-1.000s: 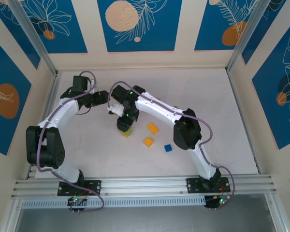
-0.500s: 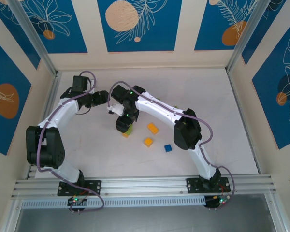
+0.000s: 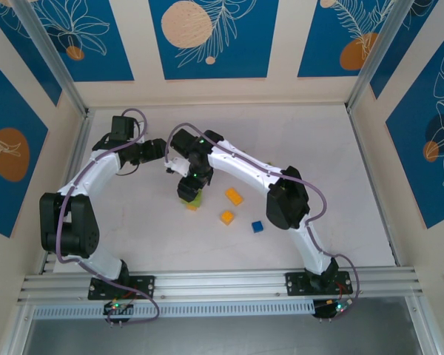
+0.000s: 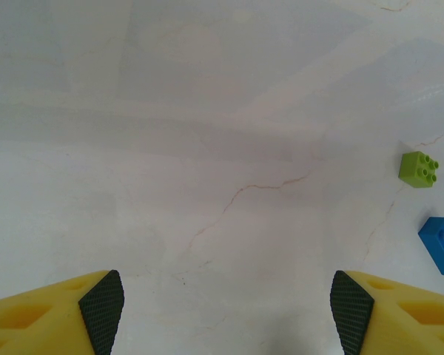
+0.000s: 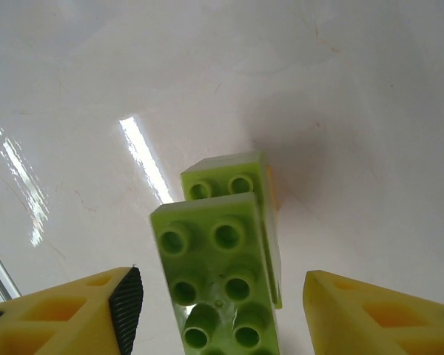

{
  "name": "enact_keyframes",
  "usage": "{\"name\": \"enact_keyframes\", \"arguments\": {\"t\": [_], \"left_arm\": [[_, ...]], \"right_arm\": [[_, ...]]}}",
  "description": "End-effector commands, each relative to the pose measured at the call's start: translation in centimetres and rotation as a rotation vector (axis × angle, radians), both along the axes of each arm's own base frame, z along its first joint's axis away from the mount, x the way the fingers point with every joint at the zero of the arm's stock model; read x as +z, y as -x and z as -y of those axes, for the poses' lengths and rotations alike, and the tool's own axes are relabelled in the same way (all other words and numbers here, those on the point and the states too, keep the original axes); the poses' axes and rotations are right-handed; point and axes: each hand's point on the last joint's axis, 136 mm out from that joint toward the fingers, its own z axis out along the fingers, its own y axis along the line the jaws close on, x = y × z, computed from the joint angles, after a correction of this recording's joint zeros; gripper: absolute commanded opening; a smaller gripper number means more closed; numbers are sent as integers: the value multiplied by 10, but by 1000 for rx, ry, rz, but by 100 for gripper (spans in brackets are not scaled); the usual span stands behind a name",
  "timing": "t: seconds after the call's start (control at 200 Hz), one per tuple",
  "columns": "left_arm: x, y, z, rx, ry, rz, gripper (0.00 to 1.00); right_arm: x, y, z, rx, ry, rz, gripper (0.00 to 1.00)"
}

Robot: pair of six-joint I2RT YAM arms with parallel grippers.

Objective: Assemble a carrot with lego

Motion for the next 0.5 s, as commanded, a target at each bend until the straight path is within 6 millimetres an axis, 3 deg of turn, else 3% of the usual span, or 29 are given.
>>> {"name": "enact_keyframes", "arguments": {"t": [0.0,0.255,0.31,0.385,0.495], "left_arm": [[12,0,-4,7,23,35,77],[11,0,-4,7,23,34,77],[12,0,-4,9,23,35,77],[12,0,-4,8,23,35,76],[13,0,-4,9,24,39,76]], "right_arm": [[31,2,-4,-8,-74,21,63],[55,-15,-5,-49,-111,123,62],[61,-22,-2,-78,-117,156,54],[68,-28,3,-113,-111,182,35],[65,-22,8,-124,-82,155,23]]}}
